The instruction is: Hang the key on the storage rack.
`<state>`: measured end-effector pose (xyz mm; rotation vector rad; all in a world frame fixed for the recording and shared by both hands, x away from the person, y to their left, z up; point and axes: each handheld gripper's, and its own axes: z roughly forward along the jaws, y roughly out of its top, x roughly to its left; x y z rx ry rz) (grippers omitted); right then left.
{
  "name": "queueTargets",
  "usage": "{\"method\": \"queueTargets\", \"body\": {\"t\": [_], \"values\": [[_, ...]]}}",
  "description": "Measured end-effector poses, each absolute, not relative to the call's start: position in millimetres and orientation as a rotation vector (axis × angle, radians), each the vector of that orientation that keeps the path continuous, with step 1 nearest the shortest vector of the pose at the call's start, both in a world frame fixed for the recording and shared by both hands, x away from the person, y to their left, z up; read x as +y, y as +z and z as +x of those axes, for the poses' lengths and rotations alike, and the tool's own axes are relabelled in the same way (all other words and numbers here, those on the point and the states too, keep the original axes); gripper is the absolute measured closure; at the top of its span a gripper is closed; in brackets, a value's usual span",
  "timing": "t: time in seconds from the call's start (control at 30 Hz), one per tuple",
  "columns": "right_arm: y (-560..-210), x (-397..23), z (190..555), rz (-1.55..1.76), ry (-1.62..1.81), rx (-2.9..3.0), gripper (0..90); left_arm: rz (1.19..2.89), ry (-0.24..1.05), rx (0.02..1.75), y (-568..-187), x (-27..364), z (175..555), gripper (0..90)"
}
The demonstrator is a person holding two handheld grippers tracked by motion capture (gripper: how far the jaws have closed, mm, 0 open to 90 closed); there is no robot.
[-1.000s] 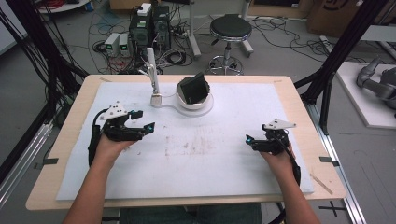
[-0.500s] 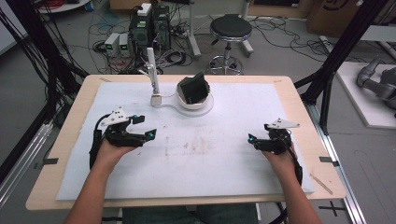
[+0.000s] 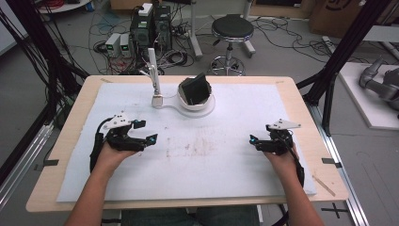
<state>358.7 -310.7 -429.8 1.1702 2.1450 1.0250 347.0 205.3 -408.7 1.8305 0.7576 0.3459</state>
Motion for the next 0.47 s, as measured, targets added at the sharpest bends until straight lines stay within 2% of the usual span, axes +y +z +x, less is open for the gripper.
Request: {"method": "queueTargets", "body": {"t": [0.47], "values": [[-429.4,-310.8,358.3,1.169,1.031,2.139,18.8,1.825,0.343,0.784,-410.6,209.3,348.1,20.2]]}}
